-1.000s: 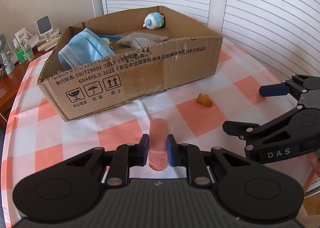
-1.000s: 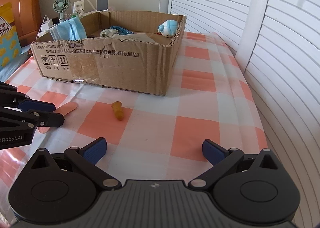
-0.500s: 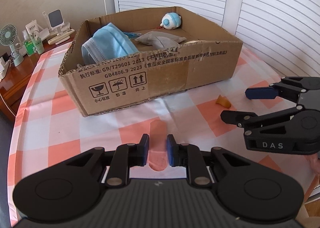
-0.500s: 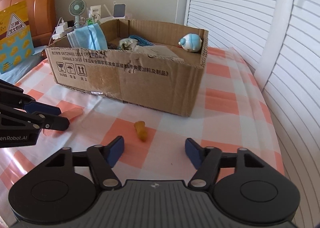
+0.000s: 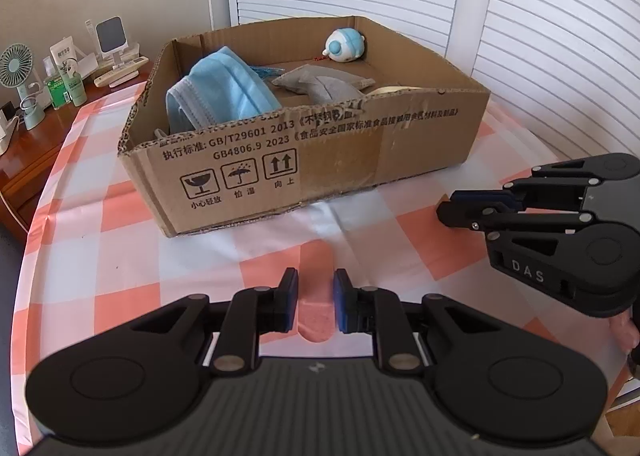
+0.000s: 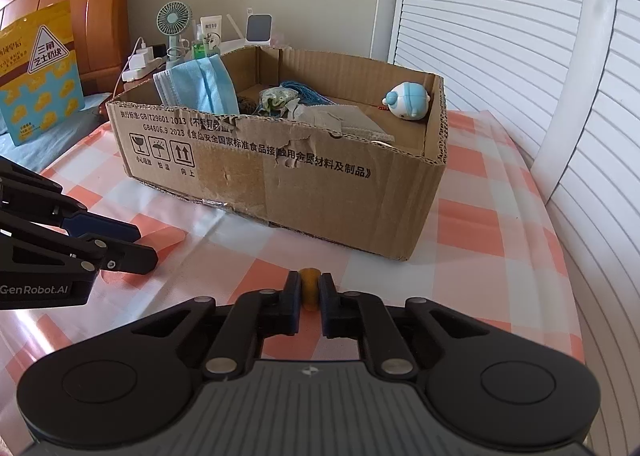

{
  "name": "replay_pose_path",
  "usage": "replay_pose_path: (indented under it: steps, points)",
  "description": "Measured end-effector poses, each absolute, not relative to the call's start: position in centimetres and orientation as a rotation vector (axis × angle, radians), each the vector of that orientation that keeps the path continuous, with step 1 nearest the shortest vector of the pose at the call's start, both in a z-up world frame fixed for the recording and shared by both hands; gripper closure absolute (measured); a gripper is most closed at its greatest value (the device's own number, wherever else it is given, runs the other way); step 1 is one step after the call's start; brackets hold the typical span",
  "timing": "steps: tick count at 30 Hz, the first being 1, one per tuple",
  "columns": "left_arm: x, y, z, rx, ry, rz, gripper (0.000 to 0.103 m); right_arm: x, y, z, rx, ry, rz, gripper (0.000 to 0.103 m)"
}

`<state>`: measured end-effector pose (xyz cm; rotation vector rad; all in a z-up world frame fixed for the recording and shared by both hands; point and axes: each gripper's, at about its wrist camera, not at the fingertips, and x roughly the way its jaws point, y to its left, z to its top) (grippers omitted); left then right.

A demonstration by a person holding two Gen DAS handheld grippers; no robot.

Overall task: Organize soft objects
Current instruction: 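Grasp the small orange item with the right gripper while the left gripper holds the pink strip, then drop the pink strip into the box with the left gripper while the right gripper carries the orange item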

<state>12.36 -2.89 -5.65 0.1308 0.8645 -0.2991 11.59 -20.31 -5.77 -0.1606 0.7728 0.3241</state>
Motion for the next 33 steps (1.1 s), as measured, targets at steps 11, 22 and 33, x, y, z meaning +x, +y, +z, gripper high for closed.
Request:
replay_pose_path:
  steps: [11,22,33]
  points:
    - [11.7,-3.0,-4.3,0.149,0.852,-0.33,0.086,10.8,-20.8,-4.5,-0.142,0.76,0.327,0.091]
    - [10.8,-2.8,-0.9,0.145,0.811,-0.405,0.086,8.9,-21.5,-1.5,-0.137,0.723,0.368,0.091]
    - [16.4,-4.7,4.0,0.206,0.677,-0.411,0.086,8.4,-22.1,1.4,-0.152,0.652,0.381,0.091]
